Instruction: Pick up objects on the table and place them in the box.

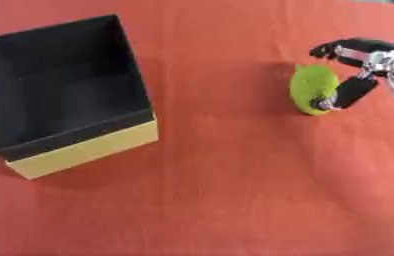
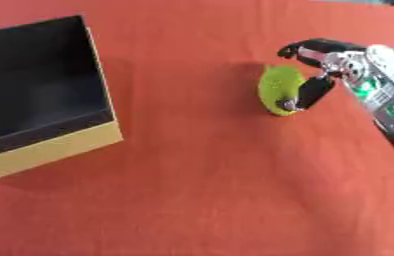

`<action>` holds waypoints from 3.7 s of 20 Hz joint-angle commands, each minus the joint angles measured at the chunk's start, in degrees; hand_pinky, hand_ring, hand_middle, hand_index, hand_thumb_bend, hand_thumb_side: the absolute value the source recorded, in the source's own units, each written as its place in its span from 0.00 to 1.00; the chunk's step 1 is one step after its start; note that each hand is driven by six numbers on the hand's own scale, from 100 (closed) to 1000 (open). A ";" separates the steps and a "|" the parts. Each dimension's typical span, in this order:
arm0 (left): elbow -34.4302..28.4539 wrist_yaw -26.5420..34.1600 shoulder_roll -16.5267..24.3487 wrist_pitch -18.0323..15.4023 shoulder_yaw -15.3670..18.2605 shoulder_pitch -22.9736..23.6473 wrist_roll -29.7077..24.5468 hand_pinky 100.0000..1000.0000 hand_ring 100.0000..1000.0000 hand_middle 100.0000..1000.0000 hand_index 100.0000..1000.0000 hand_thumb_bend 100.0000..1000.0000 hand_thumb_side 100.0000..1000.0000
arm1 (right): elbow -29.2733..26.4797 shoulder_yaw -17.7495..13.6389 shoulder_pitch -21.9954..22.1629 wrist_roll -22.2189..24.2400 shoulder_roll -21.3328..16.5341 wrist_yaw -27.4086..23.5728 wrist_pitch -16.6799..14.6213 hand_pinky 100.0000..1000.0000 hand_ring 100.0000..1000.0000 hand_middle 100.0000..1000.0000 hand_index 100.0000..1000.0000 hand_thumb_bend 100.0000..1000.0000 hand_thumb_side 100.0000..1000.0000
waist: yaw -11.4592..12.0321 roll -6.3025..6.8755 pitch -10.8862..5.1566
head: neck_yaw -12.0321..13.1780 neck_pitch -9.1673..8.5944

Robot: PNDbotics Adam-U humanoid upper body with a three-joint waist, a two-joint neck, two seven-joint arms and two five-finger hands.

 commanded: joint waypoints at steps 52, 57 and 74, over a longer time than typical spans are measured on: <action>-0.83 2.10 1.64 -1.14 -0.42 -1.99 -1.74 0.70 0.67 0.69 0.75 0.00 0.52 | -18.64 11.60 -33.78 -4.94 22.10 13.10 -20.49 0.66 0.55 0.39 0.59 0.00 0.00 | 2.55 1.26 -3.93 | -7.07 2.29; -0.83 2.14 1.86 -1.60 -0.50 -2.64 -1.33 0.70 0.67 0.69 0.75 0.00 0.51 | -11.82 12.75 -38.10 -2.21 29.04 16.33 -18.87 0.64 0.55 0.38 0.58 0.00 0.00 | 2.88 1.57 -3.38 | -7.45 1.80; -0.83 1.99 1.80 -1.84 -0.08 -2.59 -1.19 0.70 0.67 0.69 0.75 0.00 0.51 | 11.39 15.10 -35.51 -10.76 51.80 30.54 -20.09 0.62 0.55 0.35 0.56 0.00 0.00 | 2.56 1.39 -3.04 | -6.37 0.66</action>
